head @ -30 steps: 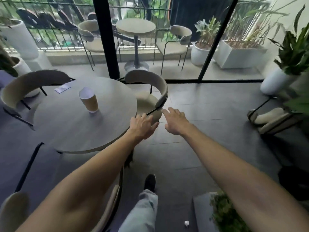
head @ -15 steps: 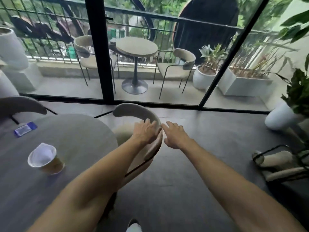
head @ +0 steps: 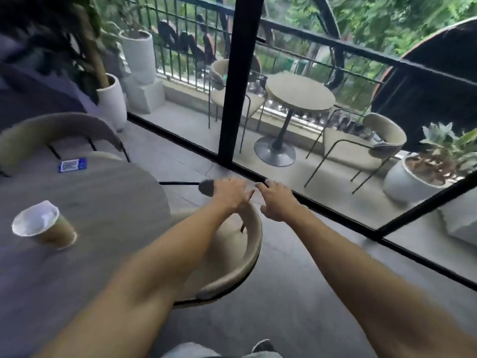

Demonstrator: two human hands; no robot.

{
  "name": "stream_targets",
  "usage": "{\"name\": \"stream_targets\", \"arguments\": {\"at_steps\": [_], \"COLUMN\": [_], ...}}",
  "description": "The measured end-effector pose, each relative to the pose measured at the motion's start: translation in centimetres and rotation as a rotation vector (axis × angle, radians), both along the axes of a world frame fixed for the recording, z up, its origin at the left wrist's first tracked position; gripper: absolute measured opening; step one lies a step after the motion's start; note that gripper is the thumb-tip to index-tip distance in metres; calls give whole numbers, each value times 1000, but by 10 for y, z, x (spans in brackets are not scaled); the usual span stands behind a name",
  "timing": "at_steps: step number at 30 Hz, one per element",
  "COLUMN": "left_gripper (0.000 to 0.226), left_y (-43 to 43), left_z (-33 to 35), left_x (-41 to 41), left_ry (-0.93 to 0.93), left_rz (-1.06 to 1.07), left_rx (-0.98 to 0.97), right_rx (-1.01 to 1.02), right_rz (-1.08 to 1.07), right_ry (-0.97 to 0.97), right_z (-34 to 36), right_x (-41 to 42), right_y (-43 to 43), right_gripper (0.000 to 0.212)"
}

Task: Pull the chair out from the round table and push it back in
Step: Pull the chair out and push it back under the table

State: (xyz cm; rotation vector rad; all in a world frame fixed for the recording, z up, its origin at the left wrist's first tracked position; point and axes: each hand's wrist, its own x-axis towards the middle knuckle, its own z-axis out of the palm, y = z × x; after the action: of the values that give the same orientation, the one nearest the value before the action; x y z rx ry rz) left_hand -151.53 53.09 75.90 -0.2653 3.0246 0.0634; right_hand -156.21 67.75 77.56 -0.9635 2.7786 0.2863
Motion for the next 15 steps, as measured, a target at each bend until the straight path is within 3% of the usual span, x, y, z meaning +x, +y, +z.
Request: {"name": "stream_targets", "arguments": {"at_steps": [9,15], "left_gripper": [53,53], "left_y": [12,0], "left_z": [-15,-20], "left_x": [-34,-60], "left_ry": [-80,-89], "left_rz": [382,550], "left_rx": [64,57], "right_rx": [-1,48], "right_rz": [399,558], "right_ry": [-43,-73], "right_z": [-7,-13], "right_x": [-85,-129], "right_y": [-15,-44], "right_gripper": [67,61]}}
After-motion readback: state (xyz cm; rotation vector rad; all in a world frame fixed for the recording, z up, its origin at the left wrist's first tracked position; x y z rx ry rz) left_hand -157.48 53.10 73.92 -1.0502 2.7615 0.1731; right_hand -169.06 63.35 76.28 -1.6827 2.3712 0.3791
